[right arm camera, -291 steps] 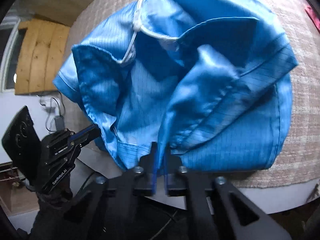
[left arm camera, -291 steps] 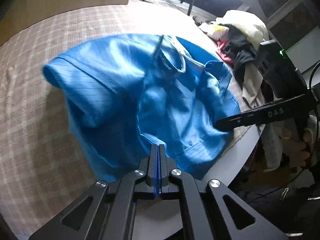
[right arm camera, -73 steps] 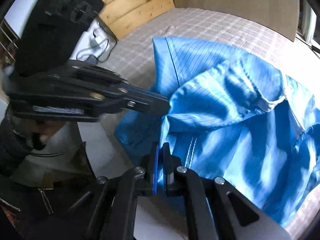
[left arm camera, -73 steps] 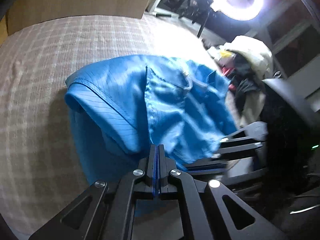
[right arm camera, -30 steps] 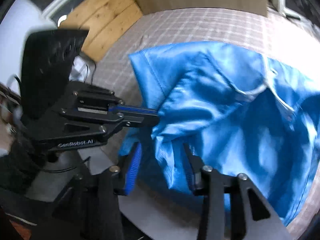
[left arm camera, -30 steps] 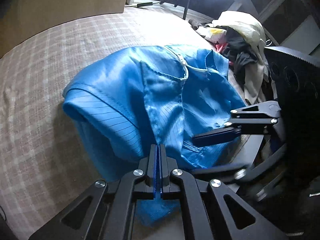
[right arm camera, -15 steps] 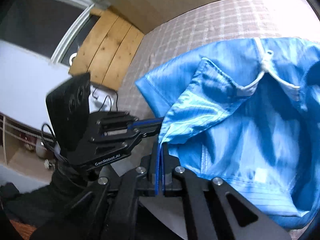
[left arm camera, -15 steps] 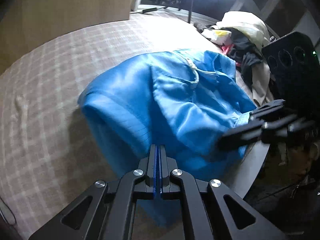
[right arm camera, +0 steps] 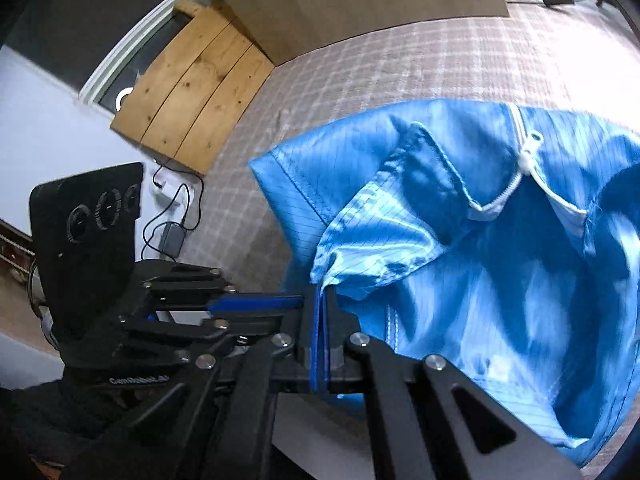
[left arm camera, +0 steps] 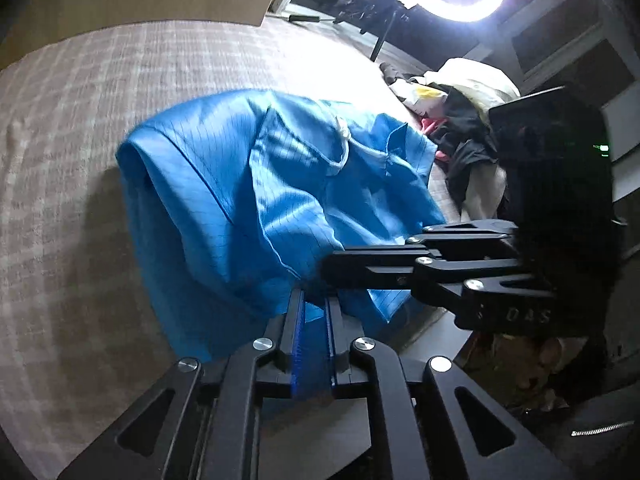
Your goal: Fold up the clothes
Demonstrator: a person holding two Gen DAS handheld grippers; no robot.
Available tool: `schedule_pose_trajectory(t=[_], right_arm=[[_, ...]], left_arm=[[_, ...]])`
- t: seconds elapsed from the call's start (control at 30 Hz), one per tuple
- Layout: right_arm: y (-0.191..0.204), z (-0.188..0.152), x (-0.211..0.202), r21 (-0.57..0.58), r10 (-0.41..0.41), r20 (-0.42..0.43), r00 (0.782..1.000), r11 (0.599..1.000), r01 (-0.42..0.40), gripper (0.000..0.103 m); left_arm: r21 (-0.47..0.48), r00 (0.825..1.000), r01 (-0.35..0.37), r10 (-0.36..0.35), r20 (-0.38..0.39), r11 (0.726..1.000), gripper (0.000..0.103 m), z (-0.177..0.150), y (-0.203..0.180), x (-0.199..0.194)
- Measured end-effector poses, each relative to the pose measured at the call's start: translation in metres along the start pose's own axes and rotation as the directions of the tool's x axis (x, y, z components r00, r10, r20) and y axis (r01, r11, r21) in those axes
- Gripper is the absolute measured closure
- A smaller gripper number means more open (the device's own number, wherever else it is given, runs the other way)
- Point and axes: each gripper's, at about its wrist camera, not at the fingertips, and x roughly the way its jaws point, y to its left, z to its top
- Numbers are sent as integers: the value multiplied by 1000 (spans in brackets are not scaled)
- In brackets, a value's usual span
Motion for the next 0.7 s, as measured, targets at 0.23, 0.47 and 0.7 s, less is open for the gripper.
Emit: schedule_pose_trajectory(t=[0.23, 0.47, 0.7], right_arm=[[3, -3, -9, -25, 6, 19, 1000, 1000, -6, 102], [3, 0, -2, -21, 1, 7, 1000, 1000, 0, 102], [4, -1, -3, -31, 2, 2, 1000, 1000, -2, 102]], left_arm=[[-48, 993, -120, 120, -7, 992, 103, -11, 21, 4], [-9, 997, 58, -57, 61, 998, 97, -2, -12, -16], [-73, 993, -115, 117, 21, 991, 103, -5, 22, 4]])
